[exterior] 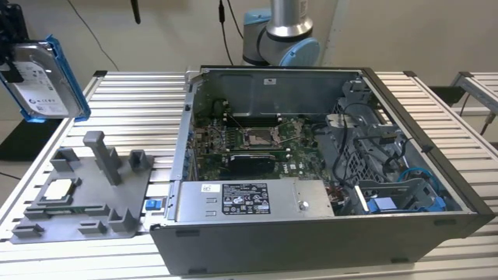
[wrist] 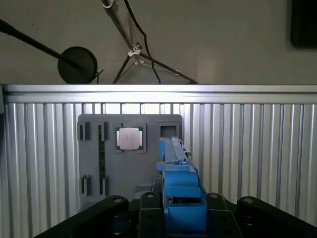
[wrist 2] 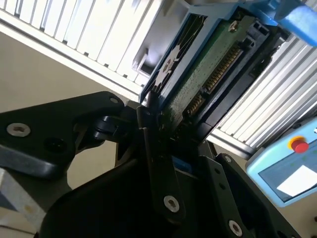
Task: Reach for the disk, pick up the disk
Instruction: 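Pick up the disk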
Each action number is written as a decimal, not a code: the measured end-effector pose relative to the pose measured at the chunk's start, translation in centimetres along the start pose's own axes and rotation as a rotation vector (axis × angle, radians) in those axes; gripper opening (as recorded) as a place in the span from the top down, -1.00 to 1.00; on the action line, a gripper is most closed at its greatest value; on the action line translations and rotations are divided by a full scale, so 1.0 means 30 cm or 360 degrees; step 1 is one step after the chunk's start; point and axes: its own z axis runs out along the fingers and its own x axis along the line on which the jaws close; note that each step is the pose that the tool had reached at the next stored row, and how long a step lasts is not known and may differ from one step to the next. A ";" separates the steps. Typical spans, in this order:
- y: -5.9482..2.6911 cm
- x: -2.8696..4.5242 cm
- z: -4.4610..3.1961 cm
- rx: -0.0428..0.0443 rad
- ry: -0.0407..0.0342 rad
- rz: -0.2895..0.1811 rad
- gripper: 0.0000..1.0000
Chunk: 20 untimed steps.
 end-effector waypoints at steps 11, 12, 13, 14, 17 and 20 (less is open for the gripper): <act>0.000 0.000 -0.119 0.0000 0.0000 0.0000 1.00; 0.001 0.000 -0.130 0.0000 0.0000 0.0000 1.00; 0.001 0.000 -0.141 0.0000 0.0000 0.0000 1.00; 0.001 0.000 -0.152 0.0000 0.0000 0.0000 1.00; 0.001 0.000 -0.185 0.0000 0.0000 0.0000 1.00; 0.001 0.000 -0.218 0.0000 0.0000 0.0000 1.00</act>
